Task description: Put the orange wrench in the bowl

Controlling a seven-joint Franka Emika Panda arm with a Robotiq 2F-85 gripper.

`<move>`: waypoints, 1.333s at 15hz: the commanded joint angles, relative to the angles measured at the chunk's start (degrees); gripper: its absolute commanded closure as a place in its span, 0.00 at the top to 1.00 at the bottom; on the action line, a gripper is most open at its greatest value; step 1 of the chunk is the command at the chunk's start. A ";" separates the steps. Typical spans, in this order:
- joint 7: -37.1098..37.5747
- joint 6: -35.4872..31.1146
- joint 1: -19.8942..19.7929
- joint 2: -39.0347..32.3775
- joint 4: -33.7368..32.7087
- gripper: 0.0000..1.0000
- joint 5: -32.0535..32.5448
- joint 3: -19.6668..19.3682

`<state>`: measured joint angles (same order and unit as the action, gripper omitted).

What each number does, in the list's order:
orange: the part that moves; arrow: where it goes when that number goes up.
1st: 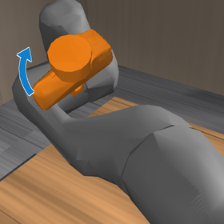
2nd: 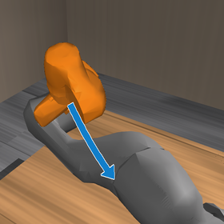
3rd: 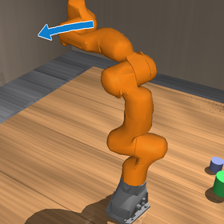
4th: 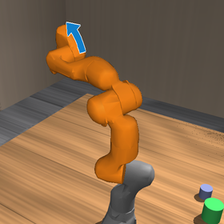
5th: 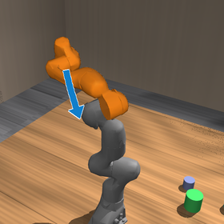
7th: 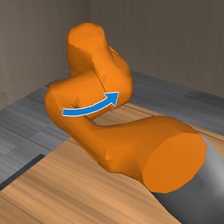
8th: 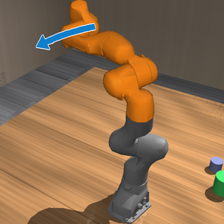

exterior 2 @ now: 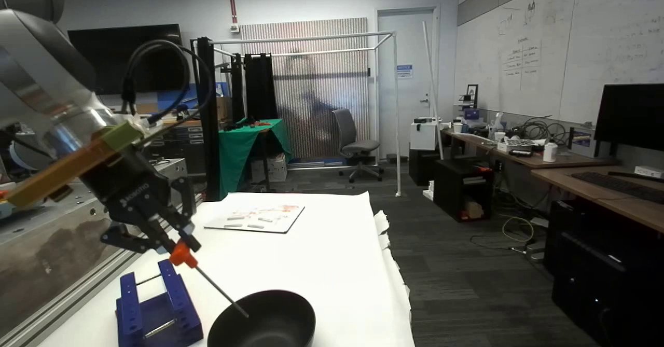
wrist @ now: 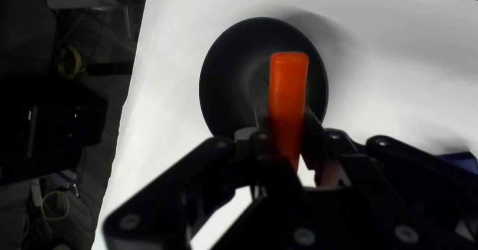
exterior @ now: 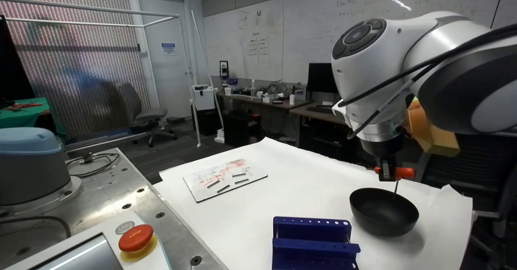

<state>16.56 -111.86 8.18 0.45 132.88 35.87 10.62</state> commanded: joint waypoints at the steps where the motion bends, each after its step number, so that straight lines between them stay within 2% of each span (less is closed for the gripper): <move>1: 4.89 -1.45 -0.93 -6.46 -2.03 0.09 3.12 -2.28; 6: 9.15 -2.60 -0.64 -13.89 -5.84 0.09 5.06 -5.30; 14: 8.55 -4.12 -0.09 -21.66 -11.33 0.13 2.67 -6.77; 16: 8.20 -4.93 -0.07 -22.97 -12.19 0.25 2.09 -6.83; 17: 7.39 -5.36 -0.18 -23.30 -12.52 0.48 1.38 -6.73; 19: 7.32 -6.53 -0.11 -23.04 -12.41 0.50 0.65 -6.89; 20: 6.85 -7.05 -0.17 -22.78 -12.31 0.58 0.04 -6.90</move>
<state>24.71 -117.64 7.20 -22.11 121.91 37.92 4.74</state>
